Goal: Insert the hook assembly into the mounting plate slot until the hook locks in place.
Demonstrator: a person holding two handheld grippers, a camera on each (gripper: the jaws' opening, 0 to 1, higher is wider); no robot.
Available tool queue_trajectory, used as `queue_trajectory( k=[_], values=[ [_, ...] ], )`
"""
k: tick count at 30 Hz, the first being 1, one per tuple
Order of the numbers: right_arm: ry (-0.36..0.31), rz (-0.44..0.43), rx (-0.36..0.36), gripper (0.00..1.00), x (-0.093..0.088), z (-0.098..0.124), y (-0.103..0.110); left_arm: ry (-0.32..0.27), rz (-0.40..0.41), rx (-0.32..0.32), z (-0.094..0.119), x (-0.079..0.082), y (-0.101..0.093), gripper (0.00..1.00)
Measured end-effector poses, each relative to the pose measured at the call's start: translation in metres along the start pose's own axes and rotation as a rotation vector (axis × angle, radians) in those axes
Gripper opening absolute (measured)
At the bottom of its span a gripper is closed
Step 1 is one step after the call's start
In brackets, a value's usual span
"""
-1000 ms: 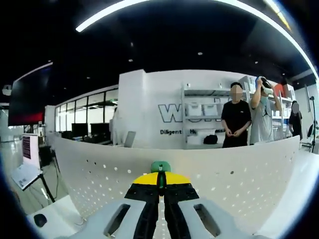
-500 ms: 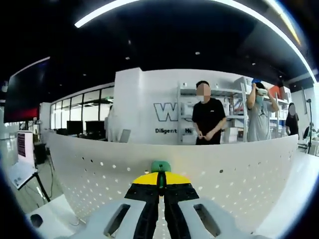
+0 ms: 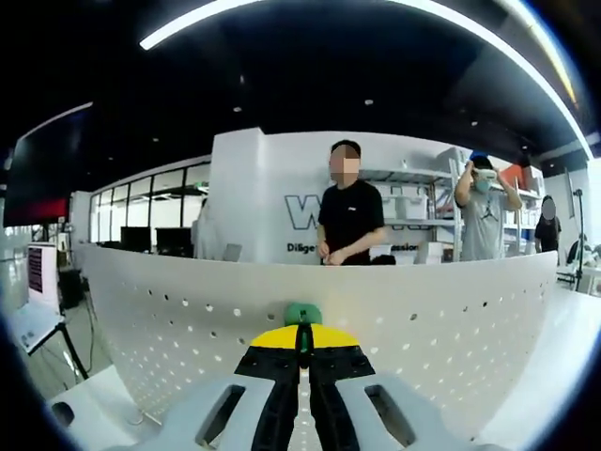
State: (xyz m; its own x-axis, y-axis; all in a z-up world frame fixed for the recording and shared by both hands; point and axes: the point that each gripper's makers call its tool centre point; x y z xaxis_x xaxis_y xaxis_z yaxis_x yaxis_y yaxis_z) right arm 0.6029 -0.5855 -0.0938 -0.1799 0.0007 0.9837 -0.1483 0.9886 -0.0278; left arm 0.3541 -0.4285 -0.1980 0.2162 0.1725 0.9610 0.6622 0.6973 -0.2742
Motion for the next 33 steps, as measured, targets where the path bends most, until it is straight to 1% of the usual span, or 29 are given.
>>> queue_trajectory(
  k=[2, 3, 4, 5, 6, 8, 9, 10, 15, 18, 20, 26, 30, 33],
  values=[
    [-0.004, 0.006, -0.002, 0.00, -0.001, 0.002, 0.000, 0.002, 0.000, 0.002, 0.000, -0.001, 0.001, 0.51],
    [-0.027, -0.015, -0.005, 0.00, 0.002, 0.003, -0.001, 0.001, 0.001, 0.002, 0.001, -0.001, 0.001, 0.51],
    [-0.031, -0.011, -0.008, 0.00, 0.003, 0.004, -0.001, 0.001, 0.003, 0.003, 0.001, -0.001, 0.001, 0.51],
    [-0.047, -0.006, -0.015, 0.00, 0.006, 0.006, -0.003, 0.002, 0.005, 0.005, 0.002, -0.001, 0.002, 0.51],
    [-0.072, -0.021, -0.015, 0.00, 0.011, 0.006, -0.003, 0.002, 0.006, 0.007, 0.002, -0.002, 0.003, 0.50],
    [-0.052, 0.000, -0.010, 0.00, 0.008, 0.005, -0.003, 0.002, 0.009, 0.011, 0.003, -0.002, 0.005, 0.50],
    [-0.055, -0.018, -0.007, 0.00, 0.007, 0.004, -0.002, 0.002, 0.013, 0.011, 0.002, -0.001, 0.004, 0.50],
    [-0.051, -0.017, -0.008, 0.00, 0.006, 0.003, -0.002, 0.002, 0.013, 0.012, 0.002, -0.001, 0.005, 0.50],
    [-0.057, -0.011, -0.014, 0.00, 0.007, 0.003, -0.002, -0.001, 0.011, 0.012, 0.001, 0.000, 0.006, 0.50],
    [-0.056, -0.009, -0.012, 0.00, 0.004, 0.003, -0.001, 0.004, 0.010, 0.013, 0.001, -0.002, 0.007, 0.50],
    [-0.052, -0.011, -0.013, 0.00, 0.002, 0.004, -0.001, 0.003, 0.010, 0.015, 0.001, -0.001, 0.008, 0.49],
    [-0.066, -0.025, -0.017, 0.00, 0.004, 0.004, -0.001, 0.004, 0.012, 0.021, 0.002, -0.002, 0.011, 0.49],
    [-0.056, -0.025, -0.014, 0.00, -0.001, 0.004, 0.000, 0.006, 0.010, 0.019, 0.001, -0.003, 0.010, 0.48],
    [-0.058, -0.028, -0.016, 0.00, -0.001, 0.004, 0.000, 0.006, 0.010, 0.017, 0.001, -0.003, 0.010, 0.48]
  ],
)
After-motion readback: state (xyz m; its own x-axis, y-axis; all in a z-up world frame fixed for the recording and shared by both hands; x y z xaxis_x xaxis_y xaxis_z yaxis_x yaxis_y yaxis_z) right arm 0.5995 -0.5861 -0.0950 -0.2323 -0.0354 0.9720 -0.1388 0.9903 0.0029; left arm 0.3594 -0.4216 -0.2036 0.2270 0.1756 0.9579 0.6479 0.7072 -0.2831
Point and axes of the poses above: the point that each gripper's makers call its tool centre point, and the gripper's own axes: z roughly backward along the fingers, y roughly to its left, x roughly out of its top, and after that the axes turned 10 degrees about -y, right-handed
